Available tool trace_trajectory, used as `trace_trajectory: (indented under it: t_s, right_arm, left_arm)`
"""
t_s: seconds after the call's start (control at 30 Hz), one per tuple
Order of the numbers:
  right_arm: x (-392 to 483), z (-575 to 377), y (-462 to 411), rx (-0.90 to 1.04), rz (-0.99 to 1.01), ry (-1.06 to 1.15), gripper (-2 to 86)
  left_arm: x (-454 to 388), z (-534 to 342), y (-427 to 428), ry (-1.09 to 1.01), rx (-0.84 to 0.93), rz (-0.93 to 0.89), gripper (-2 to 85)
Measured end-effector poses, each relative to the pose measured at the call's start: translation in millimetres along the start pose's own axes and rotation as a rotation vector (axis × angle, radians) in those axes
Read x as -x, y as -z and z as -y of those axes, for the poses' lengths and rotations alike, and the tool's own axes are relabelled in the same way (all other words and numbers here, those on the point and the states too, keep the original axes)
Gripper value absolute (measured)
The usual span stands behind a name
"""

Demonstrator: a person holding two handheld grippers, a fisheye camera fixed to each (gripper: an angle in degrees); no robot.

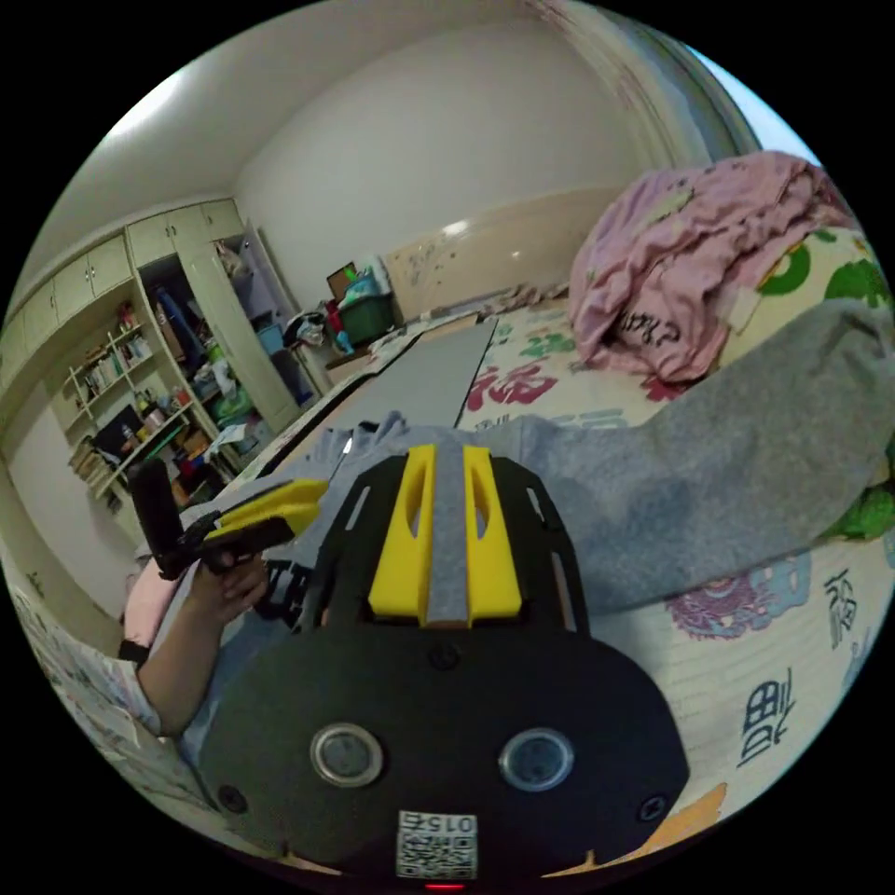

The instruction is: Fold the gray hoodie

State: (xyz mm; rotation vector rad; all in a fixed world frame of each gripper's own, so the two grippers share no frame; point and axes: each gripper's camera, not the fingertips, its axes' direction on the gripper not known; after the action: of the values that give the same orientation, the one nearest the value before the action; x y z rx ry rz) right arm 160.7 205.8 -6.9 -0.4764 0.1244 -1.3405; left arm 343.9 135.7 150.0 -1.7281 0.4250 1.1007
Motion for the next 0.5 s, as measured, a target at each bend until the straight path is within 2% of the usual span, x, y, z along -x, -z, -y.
trace_trajectory:
  t_s: [0.1, 0.13, 0.23, 0.27, 0.33, 0.4, 0.43, 0.5]
  right_arm:
    - [-6.2, 22.4, 65.2, -0.131, -0.025, -0.045, 6.8]
    - [-9.0, 26.6, 80.6, -0.164, -0.008, -0.064, 6.8]
    - [-23.6, 47.3, 167.0, -0.299, 0.248, -0.186, 6.5]
    - [-23.6, 50.7, 207.4, -0.385, 0.360, -0.174, 6.6]
    - [-20.4, 47.0, 267.4, -0.552, 0.419, -0.089, 6.4]
    - [-25.9, 37.7, 332.4, -0.739, 0.290, -0.041, 5.0]
    - [-30.1, 37.0, 344.7, -0.769, 0.232, -0.038, 4.4]
    - [-69.1, 43.8, 380.1, -0.851, -0.034, -0.144, 3.6]
  left_arm:
    - [-10.5, 26.9, -32.1, -0.071, 0.263, -0.185, 10.3]
    - [-16.9, 31.4, -42.1, -0.085, 0.295, -0.174, 10.5]
    - [-35.0, 46.3, -63.7, -0.117, 0.368, -0.117, 11.2]
    - [-39.9, 49.2, -66.6, -0.131, 0.377, -0.110, 11.3]
    - [-60.9, 60.1, -83.4, -0.195, 0.443, -0.087, 11.8]
    - [-78.7, 64.6, -102.5, -0.251, 0.536, -0.080, 13.0]
    - [-91.1, 67.4, -104.6, -0.291, 0.532, -0.049, 13.6]
    - [-105.5, 70.7, -109.7, -0.338, 0.542, -0.024, 14.1]
